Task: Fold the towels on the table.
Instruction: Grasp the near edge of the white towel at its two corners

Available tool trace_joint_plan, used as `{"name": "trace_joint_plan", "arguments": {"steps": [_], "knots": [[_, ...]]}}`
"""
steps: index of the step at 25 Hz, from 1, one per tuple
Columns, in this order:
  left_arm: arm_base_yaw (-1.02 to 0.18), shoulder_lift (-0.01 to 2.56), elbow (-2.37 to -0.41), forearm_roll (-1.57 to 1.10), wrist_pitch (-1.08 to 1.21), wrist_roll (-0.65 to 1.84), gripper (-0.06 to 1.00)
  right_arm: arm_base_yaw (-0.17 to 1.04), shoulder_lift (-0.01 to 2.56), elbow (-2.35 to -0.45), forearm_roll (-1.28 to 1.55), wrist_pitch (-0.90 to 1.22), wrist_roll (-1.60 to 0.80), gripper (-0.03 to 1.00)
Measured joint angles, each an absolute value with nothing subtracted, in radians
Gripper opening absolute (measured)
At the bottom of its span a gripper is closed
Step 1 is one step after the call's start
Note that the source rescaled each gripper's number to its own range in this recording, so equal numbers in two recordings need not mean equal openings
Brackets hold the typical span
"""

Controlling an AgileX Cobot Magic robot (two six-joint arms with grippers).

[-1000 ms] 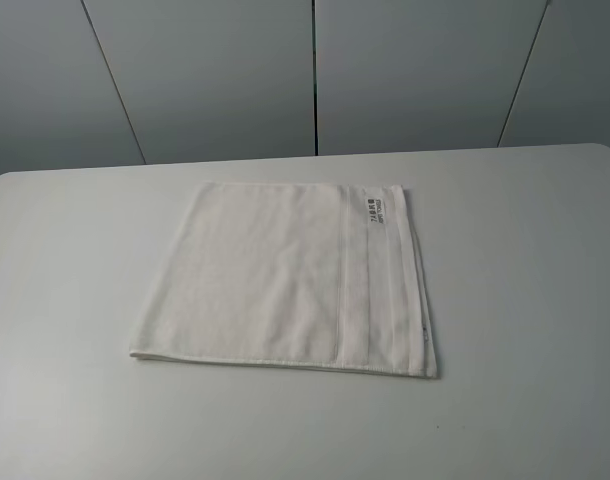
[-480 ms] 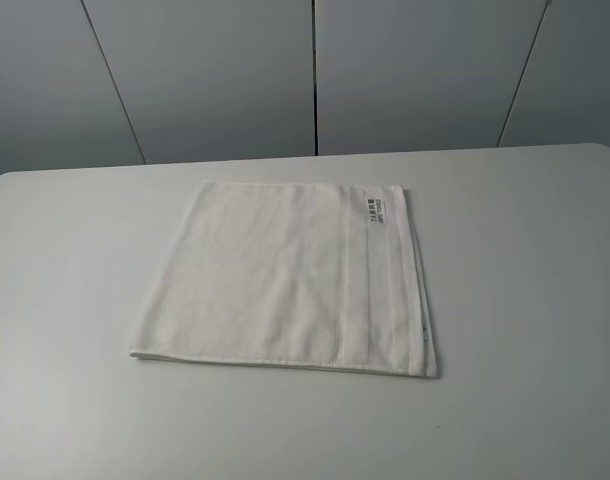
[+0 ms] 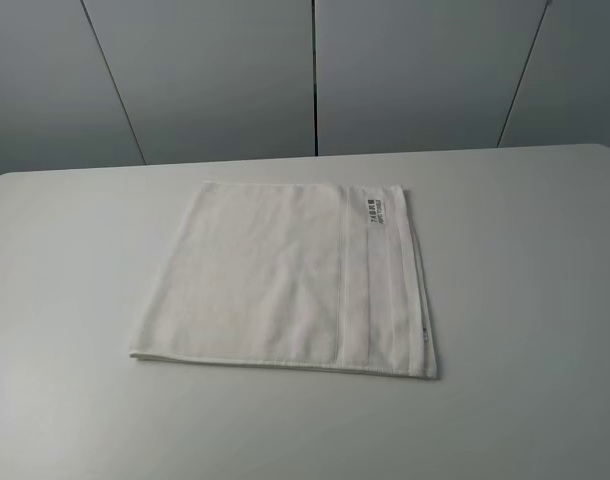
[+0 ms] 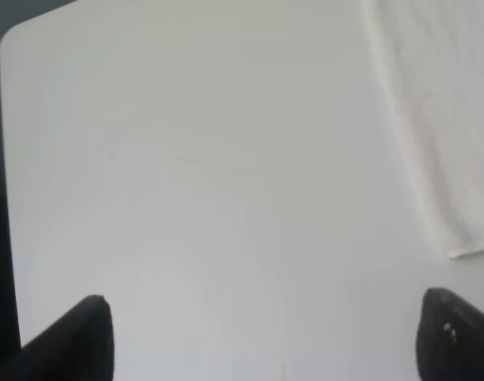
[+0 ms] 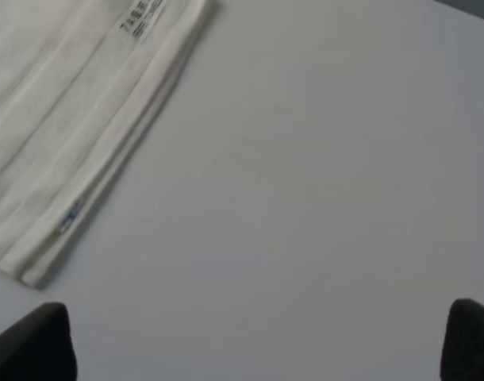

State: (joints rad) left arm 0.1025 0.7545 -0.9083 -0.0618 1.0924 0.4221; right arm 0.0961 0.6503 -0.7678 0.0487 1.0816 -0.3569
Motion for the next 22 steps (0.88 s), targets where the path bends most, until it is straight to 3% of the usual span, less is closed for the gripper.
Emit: {"name": "trace_joint_plan", "arguments": {"steps": [6, 15, 22], "knots": [[0.060, 1.025, -0.953, -0.123, 1.067, 0.580, 0.98, 0.182, 0.906, -0.819, 0.067, 1.076, -0.495, 1.00], [-0.276, 1.327, -0.958, 0.066, 0.995, 0.634, 0.98, 0.293, 1.164, -0.821, 0.204, 1.004, -0.732, 1.00], [-0.489, 1.582, -0.958, 0.154, 0.962, 0.634, 0.98, 0.459, 1.346, -0.821, 0.202, 0.925, -0.801, 1.00]]}}
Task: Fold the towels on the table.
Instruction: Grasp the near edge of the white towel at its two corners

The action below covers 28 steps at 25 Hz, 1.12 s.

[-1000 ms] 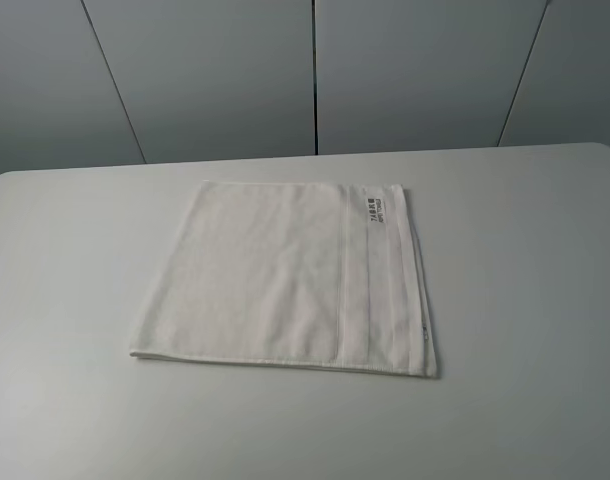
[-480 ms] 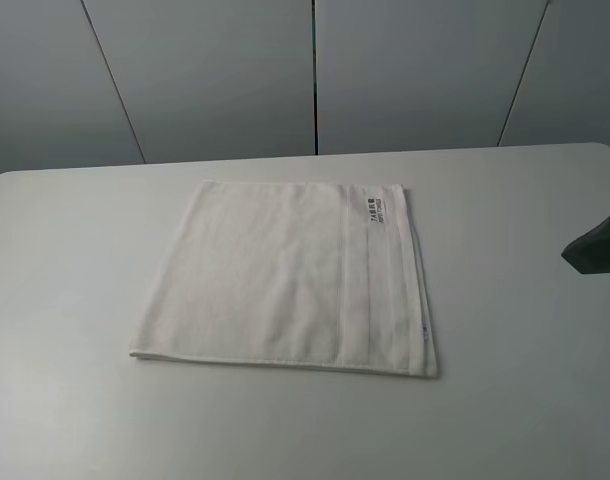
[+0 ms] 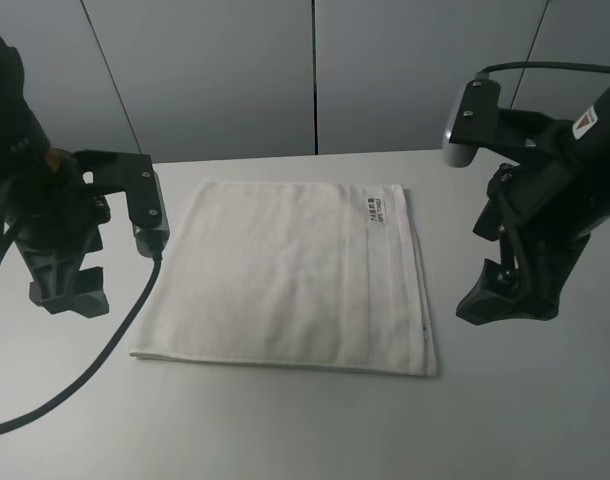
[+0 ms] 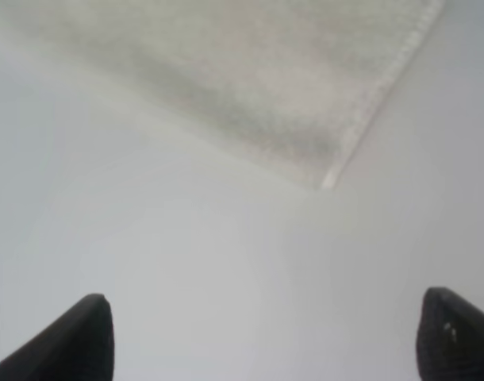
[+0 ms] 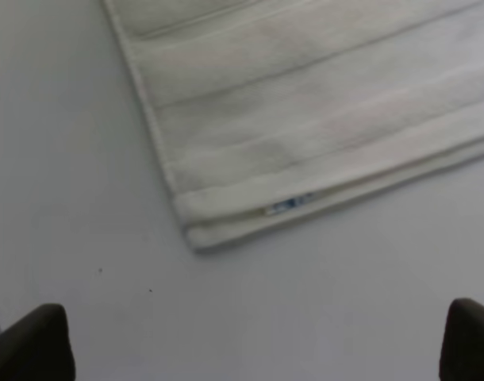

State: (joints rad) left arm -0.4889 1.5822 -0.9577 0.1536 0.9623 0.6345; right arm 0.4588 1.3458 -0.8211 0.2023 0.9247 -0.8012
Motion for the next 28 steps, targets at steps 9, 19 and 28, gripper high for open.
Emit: {"name": "trace_joint_plan", "arguments": {"steps": [9, 19, 28], "knots": [[-0.597, 1.808, -0.955, 0.165, 0.940, 0.634, 0.98, 0.538, 1.490, -0.821, 0.171, 0.848, -0.803, 1.00], [-0.597, 1.858, -0.862, 0.171, 0.785, 0.677, 0.98, 0.538, 1.495, -0.821, 0.169, 0.826, -0.805, 1.00], [-0.597, 1.901, -0.815, 0.219, 0.676, 0.677, 0.98, 0.538, 1.506, -0.821, 0.169, 0.820, -0.805, 1.00]]}}
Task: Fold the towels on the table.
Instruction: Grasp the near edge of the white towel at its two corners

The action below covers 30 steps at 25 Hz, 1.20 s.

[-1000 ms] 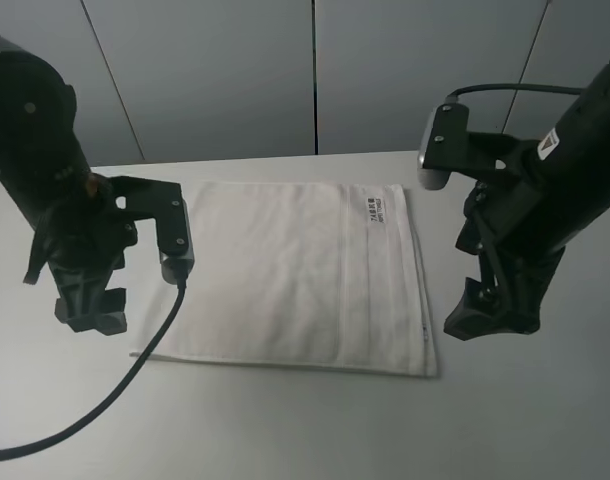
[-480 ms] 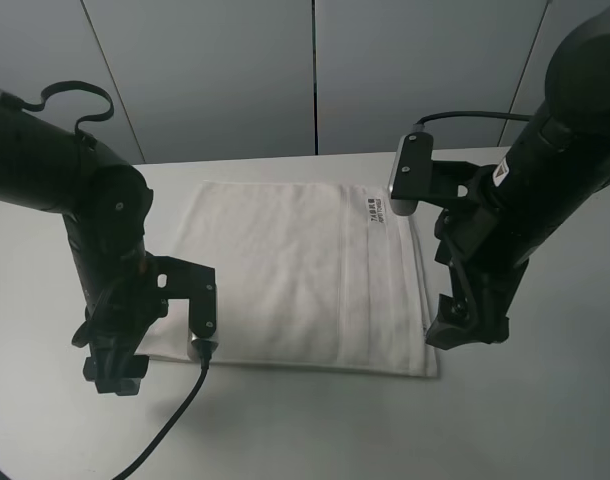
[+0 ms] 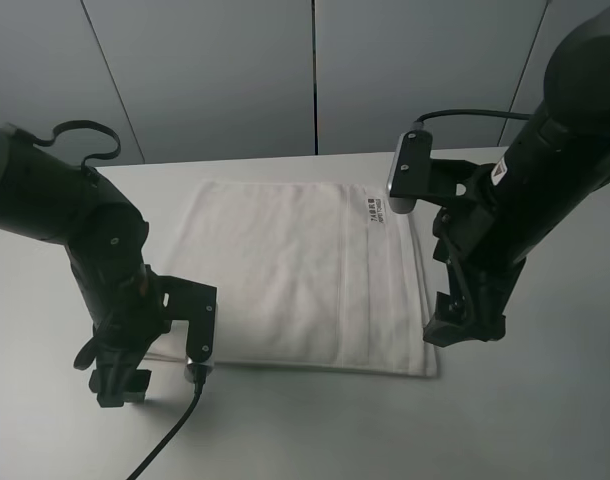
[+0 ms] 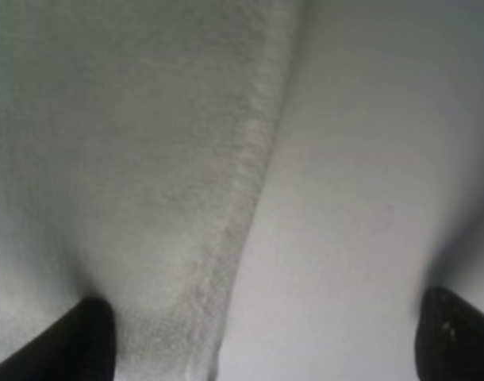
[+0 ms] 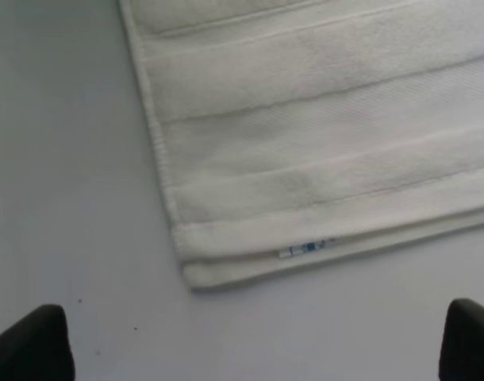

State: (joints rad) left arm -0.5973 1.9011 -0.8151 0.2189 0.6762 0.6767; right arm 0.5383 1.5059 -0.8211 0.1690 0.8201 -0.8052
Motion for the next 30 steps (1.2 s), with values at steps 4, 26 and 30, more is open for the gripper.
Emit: {"name": "trace_joint_plan", "arguments": {"steps": [4, 26, 30], "knots": [[-0.597, 1.909, -0.815, 0.223, 0.676, 0.673, 0.98, 0.538, 1.537, -0.816, 0.169, 0.818, -0.810, 1.00], [-0.599, 1.911, -0.815, 0.232, 0.659, 0.651, 0.97, 0.640, 1.756, -0.744, 0.119, 0.645, -0.980, 1.00], [-0.599, 1.911, -0.815, 0.234, 0.657, 0.649, 0.97, 0.640, 1.756, -0.744, 0.122, 0.639, -1.022, 1.00]]}}
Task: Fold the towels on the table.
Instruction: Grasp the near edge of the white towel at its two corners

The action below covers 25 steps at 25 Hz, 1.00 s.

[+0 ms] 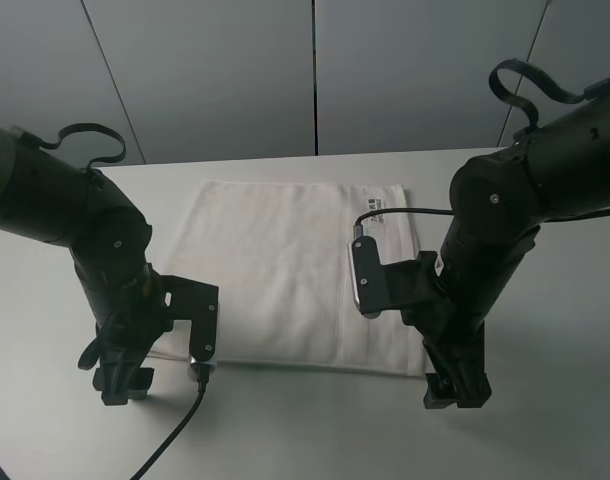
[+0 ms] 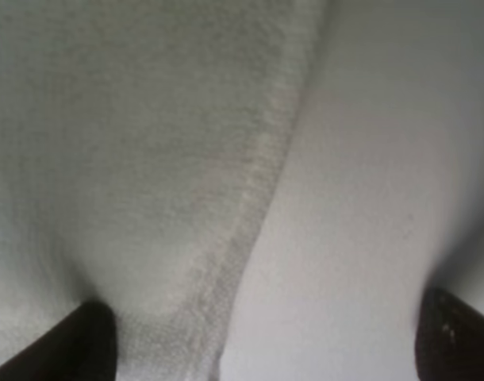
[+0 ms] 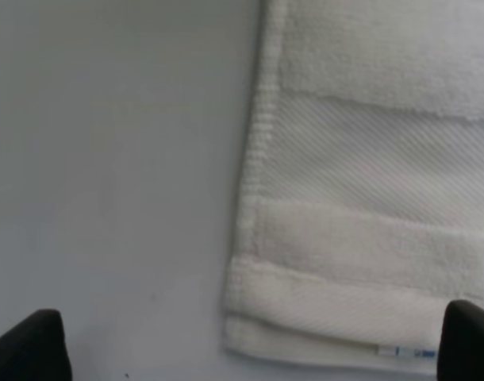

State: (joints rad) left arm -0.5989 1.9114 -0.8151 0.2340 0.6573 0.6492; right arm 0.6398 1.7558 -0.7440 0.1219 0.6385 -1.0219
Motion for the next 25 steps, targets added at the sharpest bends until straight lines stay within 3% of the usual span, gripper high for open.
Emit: {"name": "trace_joint_plan", "arguments": {"steps": [25], "knots": [[-0.599, 1.914, -0.815, 0.236, 0.652, 0.632, 0.97, 0.718, 1.875, -0.751, 0.033, 0.562, -0.988, 0.99]]}}
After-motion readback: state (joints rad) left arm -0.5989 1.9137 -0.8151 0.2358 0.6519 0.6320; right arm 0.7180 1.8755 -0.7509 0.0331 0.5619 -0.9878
